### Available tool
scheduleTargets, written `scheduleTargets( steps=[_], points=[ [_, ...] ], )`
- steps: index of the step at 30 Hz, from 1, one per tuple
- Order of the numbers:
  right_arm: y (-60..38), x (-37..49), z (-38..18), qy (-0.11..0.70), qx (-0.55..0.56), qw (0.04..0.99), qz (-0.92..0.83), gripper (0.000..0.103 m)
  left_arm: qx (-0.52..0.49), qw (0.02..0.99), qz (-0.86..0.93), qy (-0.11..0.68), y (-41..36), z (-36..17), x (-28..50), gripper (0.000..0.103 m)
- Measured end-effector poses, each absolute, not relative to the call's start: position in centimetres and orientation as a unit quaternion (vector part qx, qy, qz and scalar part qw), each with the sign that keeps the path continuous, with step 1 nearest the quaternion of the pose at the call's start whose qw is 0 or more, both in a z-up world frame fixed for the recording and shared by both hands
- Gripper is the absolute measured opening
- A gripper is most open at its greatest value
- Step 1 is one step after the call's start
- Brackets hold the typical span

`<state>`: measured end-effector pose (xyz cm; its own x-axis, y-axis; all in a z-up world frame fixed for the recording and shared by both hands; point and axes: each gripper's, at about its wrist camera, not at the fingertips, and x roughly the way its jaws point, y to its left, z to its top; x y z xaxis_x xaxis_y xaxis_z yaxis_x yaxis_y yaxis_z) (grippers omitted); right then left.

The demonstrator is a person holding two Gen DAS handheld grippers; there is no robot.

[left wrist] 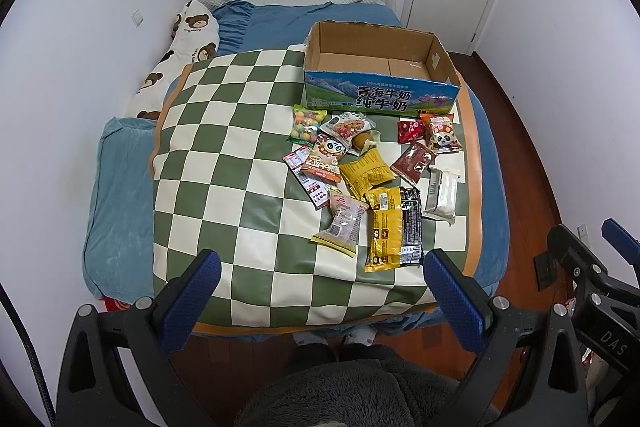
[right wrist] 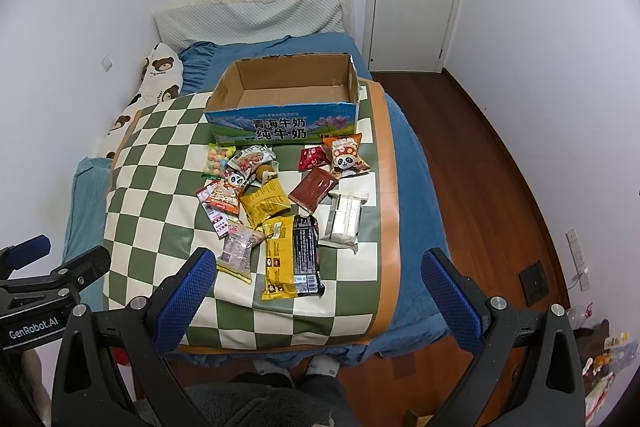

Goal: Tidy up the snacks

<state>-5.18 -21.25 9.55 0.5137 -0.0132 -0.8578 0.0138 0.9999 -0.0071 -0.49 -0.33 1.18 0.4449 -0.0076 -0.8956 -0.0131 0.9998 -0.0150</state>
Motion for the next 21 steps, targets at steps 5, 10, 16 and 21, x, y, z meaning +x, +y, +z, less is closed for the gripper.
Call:
scheduleTargets(
  steps=[5,10,16,21],
  points=[
    [-21.19,-5.10,9.55,0.495,0.001,0.869,-0.007,0.103,-0.012,0.849,0.001,0.528,-0.18,1.10,-0.51,0.103],
    [-21.12,-5.09,9.53,0.495,0.002,0.869,-0.006,0.103,-0.012,0.849,0.001,0.528,-0.20,1.06,-0.52,0.103],
    [-20.63,-5.14,9.53,0.494,0.002,0.869,-0.003,0.103,-0.012,0.849,0.000,0.528,-0.11,1.09,-0.55,0.103],
    [-20.56,-5.36,9.42,0.495,0.006,0.869,-0.002,0.103,-0.013,0.849,-0.002,0.528,-0.03,1.00,-0.60,0.103]
  ],
)
